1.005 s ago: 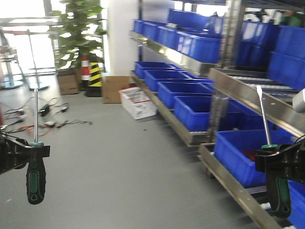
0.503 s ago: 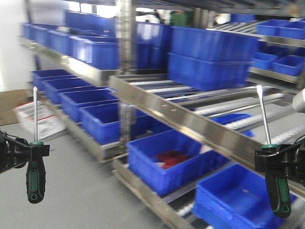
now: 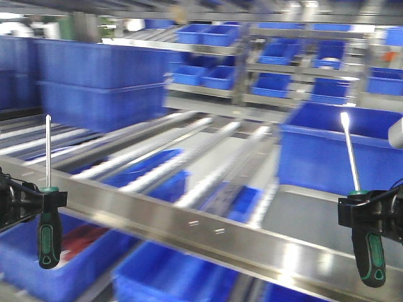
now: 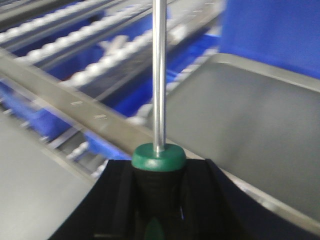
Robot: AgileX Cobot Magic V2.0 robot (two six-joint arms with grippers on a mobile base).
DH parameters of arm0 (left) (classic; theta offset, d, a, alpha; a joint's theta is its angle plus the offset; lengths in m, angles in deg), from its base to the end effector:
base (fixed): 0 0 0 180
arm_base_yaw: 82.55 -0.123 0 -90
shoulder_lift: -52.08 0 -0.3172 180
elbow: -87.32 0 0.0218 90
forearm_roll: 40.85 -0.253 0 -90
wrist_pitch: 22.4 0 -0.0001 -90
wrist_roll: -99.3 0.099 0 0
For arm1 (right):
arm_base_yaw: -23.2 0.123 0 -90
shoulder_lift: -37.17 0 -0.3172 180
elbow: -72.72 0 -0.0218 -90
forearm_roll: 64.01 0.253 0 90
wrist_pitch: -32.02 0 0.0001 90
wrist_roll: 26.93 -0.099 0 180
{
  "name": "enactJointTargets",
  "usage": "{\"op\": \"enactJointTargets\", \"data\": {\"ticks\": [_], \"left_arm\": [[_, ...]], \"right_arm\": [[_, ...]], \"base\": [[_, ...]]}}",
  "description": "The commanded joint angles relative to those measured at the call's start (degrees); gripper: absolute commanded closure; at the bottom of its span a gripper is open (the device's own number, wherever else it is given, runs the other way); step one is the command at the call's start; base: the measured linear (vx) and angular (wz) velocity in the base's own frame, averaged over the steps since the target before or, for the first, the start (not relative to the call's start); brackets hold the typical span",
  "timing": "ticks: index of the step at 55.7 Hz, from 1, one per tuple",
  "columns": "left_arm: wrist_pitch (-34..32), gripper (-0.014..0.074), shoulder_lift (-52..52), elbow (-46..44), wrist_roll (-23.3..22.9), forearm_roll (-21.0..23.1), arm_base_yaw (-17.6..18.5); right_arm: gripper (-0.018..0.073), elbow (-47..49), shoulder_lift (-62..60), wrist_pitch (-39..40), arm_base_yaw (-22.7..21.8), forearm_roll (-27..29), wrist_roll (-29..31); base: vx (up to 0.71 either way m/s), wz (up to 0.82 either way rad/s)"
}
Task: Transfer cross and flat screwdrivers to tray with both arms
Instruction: 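Turn and approach the grey metal tray on the roller shelf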
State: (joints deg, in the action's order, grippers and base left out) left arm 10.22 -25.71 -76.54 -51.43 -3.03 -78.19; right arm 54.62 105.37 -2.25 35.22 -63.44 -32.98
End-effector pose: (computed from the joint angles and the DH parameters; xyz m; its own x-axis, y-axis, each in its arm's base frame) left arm 0.2638 -0.0530 0.3896 -0.5328 -0.0239 -0.8459 0.3194 0.9200 -0.2272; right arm 0.2136 0.0460 0.4052 -0.5184 0.0057 -0.8551 -0.1551 0.9828 0.1006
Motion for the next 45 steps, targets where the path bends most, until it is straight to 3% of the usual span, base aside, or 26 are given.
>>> {"op": "enactJointTargets", "data": {"ticks": [1,25,45], "left_arm": [[-3.6,0.0597,1.7,-1.6,-0.1,2.4,0.3],[-3.6,0.0597,1.7,-1.6,-0.1,2.4,0.3],[-3.6,0.0597,1.7,-1.6,-0.1,2.4,0.3]], "right_arm": [[0.0568,1.8,-1.1,4.9,-0.3,-0.2,0.3],[0.0568,1.8,-1.1,4.9,-0.3,-0.2,0.3],[0.0568,1.8,-1.1,4.9,-0.3,-0.2,0.3]], "base": [[0.19,-0.74],[0.17,-0.61],[0.14,-0.29]]}}
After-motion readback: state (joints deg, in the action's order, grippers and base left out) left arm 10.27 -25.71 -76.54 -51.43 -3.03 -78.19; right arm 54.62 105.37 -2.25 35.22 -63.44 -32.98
